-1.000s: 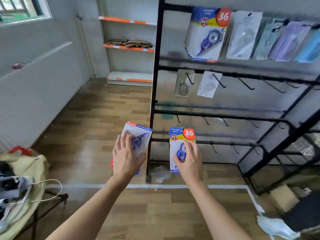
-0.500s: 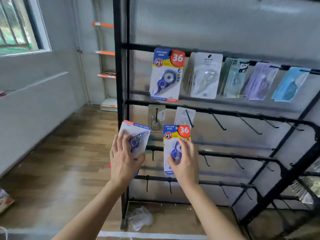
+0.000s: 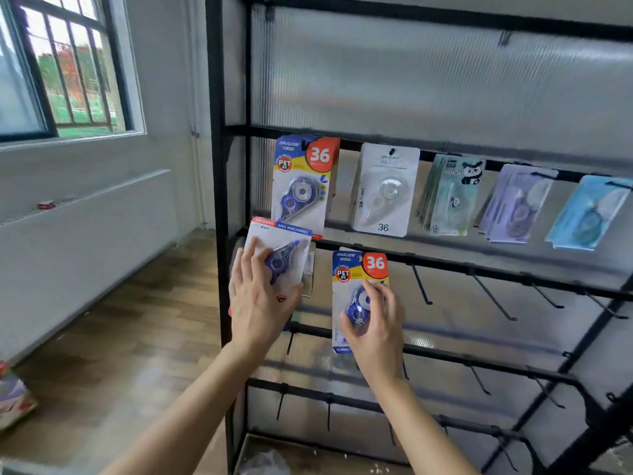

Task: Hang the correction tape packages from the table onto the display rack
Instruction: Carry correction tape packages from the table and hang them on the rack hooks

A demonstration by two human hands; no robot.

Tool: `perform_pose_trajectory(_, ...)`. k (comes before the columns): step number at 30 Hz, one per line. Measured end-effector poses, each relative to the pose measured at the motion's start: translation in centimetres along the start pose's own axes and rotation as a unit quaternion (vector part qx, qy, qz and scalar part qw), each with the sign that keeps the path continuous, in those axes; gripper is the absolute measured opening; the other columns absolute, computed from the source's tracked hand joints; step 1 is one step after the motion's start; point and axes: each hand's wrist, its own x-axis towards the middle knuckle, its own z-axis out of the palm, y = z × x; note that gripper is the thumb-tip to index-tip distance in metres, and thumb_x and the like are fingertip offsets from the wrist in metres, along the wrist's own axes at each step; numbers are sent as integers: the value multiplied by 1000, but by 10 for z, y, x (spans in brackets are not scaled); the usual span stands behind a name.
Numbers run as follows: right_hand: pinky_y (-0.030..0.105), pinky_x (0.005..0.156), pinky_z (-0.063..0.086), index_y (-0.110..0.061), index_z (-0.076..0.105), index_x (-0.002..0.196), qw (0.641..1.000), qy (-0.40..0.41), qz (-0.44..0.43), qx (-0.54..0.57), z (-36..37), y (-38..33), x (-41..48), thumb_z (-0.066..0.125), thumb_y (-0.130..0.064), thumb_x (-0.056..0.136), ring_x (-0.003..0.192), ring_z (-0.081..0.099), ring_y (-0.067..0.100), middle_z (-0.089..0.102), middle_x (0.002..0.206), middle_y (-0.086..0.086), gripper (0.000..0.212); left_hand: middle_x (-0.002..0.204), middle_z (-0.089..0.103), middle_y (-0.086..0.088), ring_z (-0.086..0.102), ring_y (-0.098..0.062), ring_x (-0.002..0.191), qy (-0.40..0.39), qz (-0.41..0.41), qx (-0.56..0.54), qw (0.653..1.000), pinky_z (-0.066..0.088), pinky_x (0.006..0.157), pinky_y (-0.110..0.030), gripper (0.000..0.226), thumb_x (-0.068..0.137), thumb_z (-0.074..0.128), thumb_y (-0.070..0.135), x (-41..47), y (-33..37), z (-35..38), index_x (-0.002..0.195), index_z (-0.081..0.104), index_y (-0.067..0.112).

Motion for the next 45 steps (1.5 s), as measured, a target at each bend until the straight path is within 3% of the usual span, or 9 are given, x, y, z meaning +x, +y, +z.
perform_pose_trajectory(4, 31, 94, 41, 2, 57, 122, 1000, 8, -2, -6, 2, -2, 11, 81, -13, 71, 112, 51, 35, 53, 120, 19, 59, 150, 30, -14, 25, -36, 139, 6, 23, -9, 1000, 26, 112, -48, 70, 71, 78, 23, 24, 11, 0, 130, 44, 6)
perform_pose_trajectory(11, 34, 94, 43, 1, 55, 124, 999, 33, -6, -1, 3, 1, 32, 81, -16, 71, 115, 48, 33, 52, 122, 19, 61, 150, 28, -11, 25, -31, 138, 24, 32, -41, 998, 32, 109, -50, 70, 74, 78, 28, 53, 17, 4, 131, 43, 9)
perform_pose_trajectory(16, 42, 87, 52, 2, 54, 125, 999, 36, -12, -5, 0, 3, 41, 80, -16, 72, 116, 48, 36, 52, 123, 22, 61, 151, 28, -9, 26, -29, 137, 29, 38, -45, 998, 33, 107, -48, 71, 74, 78, 33, 60, 9, 7, 131, 40, 13)
perform_pose_trajectory(20, 41, 89, 51, 1, 55, 125, 998, 52, -25, -3, -2, -2, 49, 80, -15, 72, 119, 42, 27, 52, 123, 20, 60, 151, 28, -9, 26, -31, 137, 35, 17, -23, 999, 32, 109, -51, 72, 74, 78, 31, 58, -5, 4, 132, 40, 13)
perform_pose_trajectory(27, 48, 95, 48, 2, 57, 121, 994, 61, -85, 26, 15, -56, 97, 75, -20, 76, 116, 49, 37, 53, 121, 21, 53, 148, 31, -12, 28, -34, 135, 50, -18, 18, 998, 32, 108, -53, 72, 72, 79, 25, 55, -40, -18, 131, 41, 10)
perform_pose_trajectory(34, 47, 94, 47, 0, 57, 123, 993, 44, -104, 20, 31, -103, 141, 73, -22, 77, 116, 49, 36, 53, 121, 21, 54, 148, 31, -12, 29, -35, 135, 57, -45, 36, 997, 33, 107, -55, 72, 73, 79, 26, 51, -60, -37, 131, 41, 10)
perform_pose_trajectory(45, 43, 101, 41, -7, 52, 130, 997, 33, -67, -26, 43, -114, 142, 71, -31, 81, 124, 43, 32, 50, 129, 16, 58, 148, 31, -11, 28, -33, 135, 57, -43, 36, 997, 33, 106, -54, 72, 73, 79, 28, 55, -71, -38, 131, 40, 11)
